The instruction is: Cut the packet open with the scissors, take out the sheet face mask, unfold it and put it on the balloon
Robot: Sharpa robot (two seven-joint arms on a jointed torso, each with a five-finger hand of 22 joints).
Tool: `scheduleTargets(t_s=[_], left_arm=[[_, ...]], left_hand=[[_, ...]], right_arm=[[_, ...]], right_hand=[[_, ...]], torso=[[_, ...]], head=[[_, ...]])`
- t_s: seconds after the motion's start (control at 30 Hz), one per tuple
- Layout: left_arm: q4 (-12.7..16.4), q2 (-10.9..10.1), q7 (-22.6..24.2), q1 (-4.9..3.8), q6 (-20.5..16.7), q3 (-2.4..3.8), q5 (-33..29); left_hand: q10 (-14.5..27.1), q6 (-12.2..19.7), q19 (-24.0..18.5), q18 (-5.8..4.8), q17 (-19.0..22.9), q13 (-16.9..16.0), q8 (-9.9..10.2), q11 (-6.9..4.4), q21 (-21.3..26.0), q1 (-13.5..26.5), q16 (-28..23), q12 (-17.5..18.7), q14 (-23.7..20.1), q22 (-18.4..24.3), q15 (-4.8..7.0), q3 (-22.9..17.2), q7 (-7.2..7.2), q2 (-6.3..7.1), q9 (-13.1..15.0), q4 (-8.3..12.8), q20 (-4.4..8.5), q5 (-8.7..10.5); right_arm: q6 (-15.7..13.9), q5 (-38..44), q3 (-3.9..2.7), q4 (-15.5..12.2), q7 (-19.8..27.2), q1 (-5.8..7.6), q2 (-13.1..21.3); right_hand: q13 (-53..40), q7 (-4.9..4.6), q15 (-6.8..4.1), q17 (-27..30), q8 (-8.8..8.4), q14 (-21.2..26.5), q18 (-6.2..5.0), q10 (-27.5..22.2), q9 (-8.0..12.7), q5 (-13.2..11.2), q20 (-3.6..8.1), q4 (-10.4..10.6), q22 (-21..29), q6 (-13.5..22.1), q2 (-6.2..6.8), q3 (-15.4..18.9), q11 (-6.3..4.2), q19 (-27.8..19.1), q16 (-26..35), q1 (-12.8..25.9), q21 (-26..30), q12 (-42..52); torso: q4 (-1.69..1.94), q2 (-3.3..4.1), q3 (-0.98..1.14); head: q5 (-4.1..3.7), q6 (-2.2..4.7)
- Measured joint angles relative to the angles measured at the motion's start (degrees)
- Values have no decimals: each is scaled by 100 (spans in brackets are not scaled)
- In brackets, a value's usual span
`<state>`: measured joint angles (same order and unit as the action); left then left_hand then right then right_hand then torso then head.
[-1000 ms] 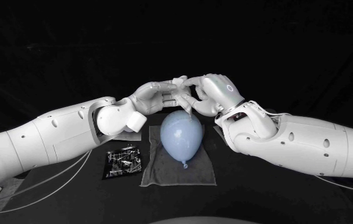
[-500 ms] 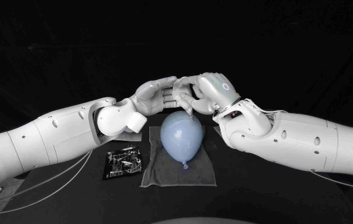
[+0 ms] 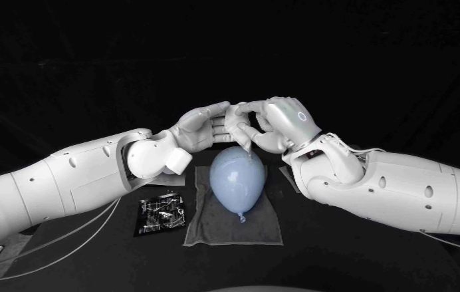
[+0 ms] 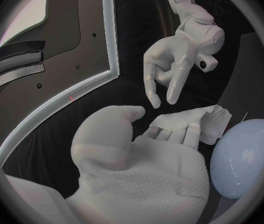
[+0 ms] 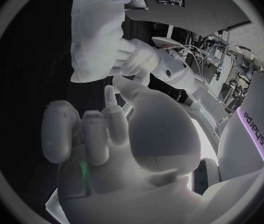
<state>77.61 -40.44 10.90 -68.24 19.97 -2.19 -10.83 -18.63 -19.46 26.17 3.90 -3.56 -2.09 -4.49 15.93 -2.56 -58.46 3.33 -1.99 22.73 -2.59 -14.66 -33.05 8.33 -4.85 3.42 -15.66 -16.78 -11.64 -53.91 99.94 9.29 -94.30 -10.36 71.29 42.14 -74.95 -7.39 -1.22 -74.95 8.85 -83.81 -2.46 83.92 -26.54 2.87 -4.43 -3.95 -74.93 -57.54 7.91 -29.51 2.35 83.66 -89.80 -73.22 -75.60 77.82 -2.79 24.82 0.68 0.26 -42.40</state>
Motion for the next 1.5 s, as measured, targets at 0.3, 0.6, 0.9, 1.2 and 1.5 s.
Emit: scheduleTargets(t_s=[0.3,0.6,0.9,1.2,1.5], left_arm=[[-13,10,-19,0,-232,-6,37],[-44,29,-25,16,-763,-20,281],[-59,22,25,22,-1288,-22,600],[-41,22,131,24,-1532,-23,1012],[-12,23,250,25,-1630,-23,1692]], left_hand=[[-2143,-1726,1257,300,-236,-164,-565,-143,-182,-758,340,-369,1434,-75,179,-41,150,72,337,653,13,16],[-4154,-3054,2682,636,-584,-217,-1546,-619,-451,-1711,867,-733,3019,-146,611,63,400,453,793,1308,88,72],[-4621,-3202,2956,637,-779,-214,-1944,-785,-467,-1923,992,-756,3360,-138,770,-32,273,483,976,1449,224,133],[-4826,-3232,3129,634,-916,-219,-2015,-846,-521,-2089,1123,-799,3546,-144,853,59,242,560,976,1590,316,168],[-5063,-3261,3415,631,-1111,-301,-2027,-939,-733,-2313,1369,-1014,3741,-234,966,259,170,562,976,1790,479,201]], right_arm=[[-32,-601,-69,-92,119,51,224],[60,-2453,-98,-75,562,229,443],[687,-4482,-104,-71,1131,336,669],[1997,-6095,-91,-15,1264,370,782],[2904,-7134,-69,93,1156,379,458]], right_hand=[[2,-17,0,4,-67,0,1,0,63,0,0,130,2,-19,16,50,0,-1,1,96,14,0],[5,-125,46,3,-237,-16,-207,-385,183,124,-94,383,-1,154,123,273,114,-236,202,306,1186,-853],[2201,-164,181,587,-248,994,-762,-2242,223,210,-204,855,1250,293,188,638,215,-1597,2426,372,4994,-4337],[2951,-138,109,330,-155,540,-767,-1679,244,78,-128,1423,1640,270,225,1235,138,-1046,1846,471,5047,-4613],[1303,-88,60,3,-111,-3,-585,-993,281,77,-62,1738,406,279,26,1847,101,-486,716,272,2829,-2354]], torso=[[2,-1,-1],[5,-4,-4],[5,-4,-6],[-4,-4,-4],[-4,-1,2]], head=[[-9,27],[-9,52],[-18,57],[-23,49],[-70,60]])
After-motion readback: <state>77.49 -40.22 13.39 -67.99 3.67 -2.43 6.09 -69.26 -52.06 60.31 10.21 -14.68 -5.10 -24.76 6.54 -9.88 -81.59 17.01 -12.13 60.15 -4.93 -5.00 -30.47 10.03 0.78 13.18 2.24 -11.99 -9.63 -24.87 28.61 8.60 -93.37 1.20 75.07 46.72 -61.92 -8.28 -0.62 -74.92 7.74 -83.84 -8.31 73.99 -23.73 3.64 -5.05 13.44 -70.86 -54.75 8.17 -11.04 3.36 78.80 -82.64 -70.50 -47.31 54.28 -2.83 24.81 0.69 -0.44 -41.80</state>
